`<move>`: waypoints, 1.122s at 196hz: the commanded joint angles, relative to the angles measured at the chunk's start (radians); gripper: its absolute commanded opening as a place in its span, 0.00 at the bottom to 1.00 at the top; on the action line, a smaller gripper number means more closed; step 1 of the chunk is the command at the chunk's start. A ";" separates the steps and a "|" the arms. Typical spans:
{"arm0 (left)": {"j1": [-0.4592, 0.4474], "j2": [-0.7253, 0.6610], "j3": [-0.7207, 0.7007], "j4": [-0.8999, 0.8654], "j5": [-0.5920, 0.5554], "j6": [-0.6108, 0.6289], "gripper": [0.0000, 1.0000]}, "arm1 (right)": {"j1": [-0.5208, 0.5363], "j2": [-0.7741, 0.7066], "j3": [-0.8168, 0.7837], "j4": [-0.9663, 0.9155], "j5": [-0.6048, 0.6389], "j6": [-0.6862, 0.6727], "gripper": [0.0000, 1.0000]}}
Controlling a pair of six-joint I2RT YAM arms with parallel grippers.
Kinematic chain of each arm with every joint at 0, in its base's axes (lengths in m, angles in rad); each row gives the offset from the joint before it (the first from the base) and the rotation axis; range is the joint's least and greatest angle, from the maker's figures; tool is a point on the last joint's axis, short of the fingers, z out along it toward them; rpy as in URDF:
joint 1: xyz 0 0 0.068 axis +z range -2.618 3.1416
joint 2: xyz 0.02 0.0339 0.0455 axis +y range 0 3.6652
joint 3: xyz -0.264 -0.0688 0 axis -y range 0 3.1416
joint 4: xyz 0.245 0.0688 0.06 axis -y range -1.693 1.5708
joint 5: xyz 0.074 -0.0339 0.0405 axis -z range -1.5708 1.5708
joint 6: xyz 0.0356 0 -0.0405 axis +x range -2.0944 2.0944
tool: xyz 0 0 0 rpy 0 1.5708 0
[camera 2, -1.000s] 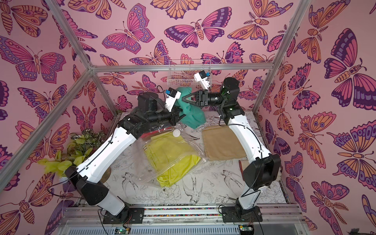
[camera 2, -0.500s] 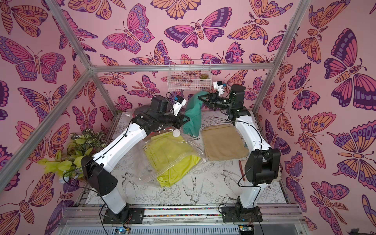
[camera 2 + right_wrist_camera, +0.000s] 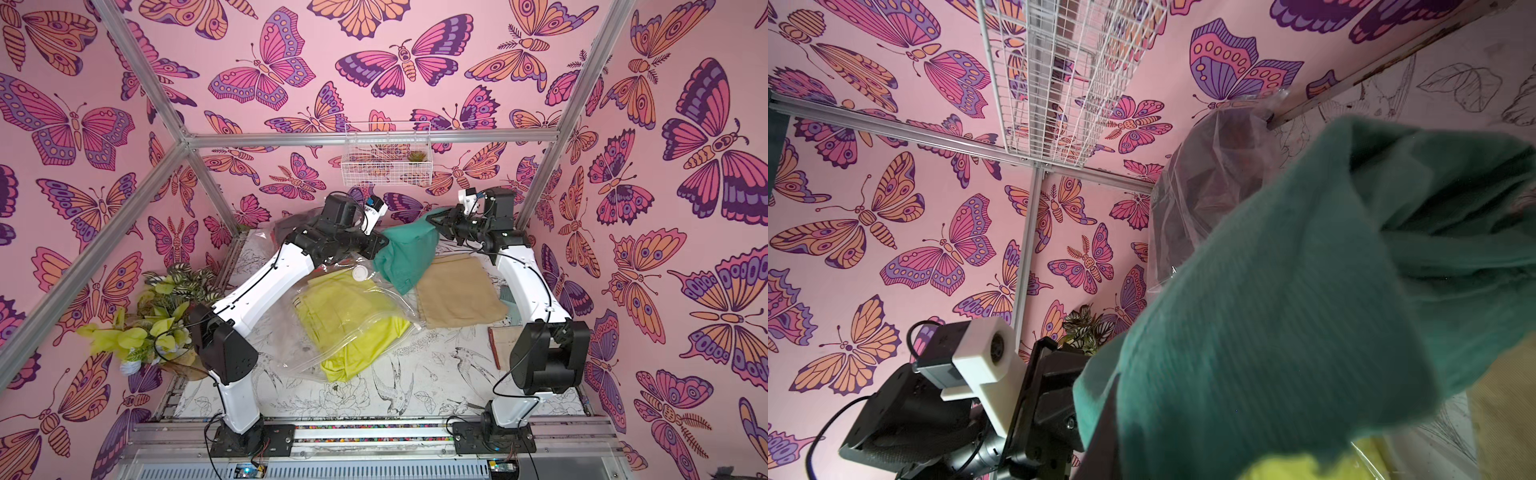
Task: Take the trousers out of the vacuum bag
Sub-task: Place the trousers at the center of the board.
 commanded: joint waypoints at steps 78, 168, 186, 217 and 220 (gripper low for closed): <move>-0.021 0.249 0.361 0.028 -0.187 0.027 0.00 | -0.100 0.077 0.152 0.010 0.075 -0.126 0.00; -0.051 0.458 0.594 0.049 -0.212 0.030 0.00 | -0.177 0.166 0.181 0.031 0.069 -0.210 0.00; -0.065 0.469 0.588 0.050 -0.208 0.030 0.00 | -0.206 0.157 0.153 0.030 0.058 -0.222 0.00; -0.090 0.466 0.541 0.051 -0.203 0.026 0.00 | -0.256 0.119 0.068 0.045 0.033 -0.227 0.00; -0.092 0.462 0.534 0.051 -0.202 0.025 0.00 | -0.261 0.116 0.059 0.043 0.031 -0.228 0.00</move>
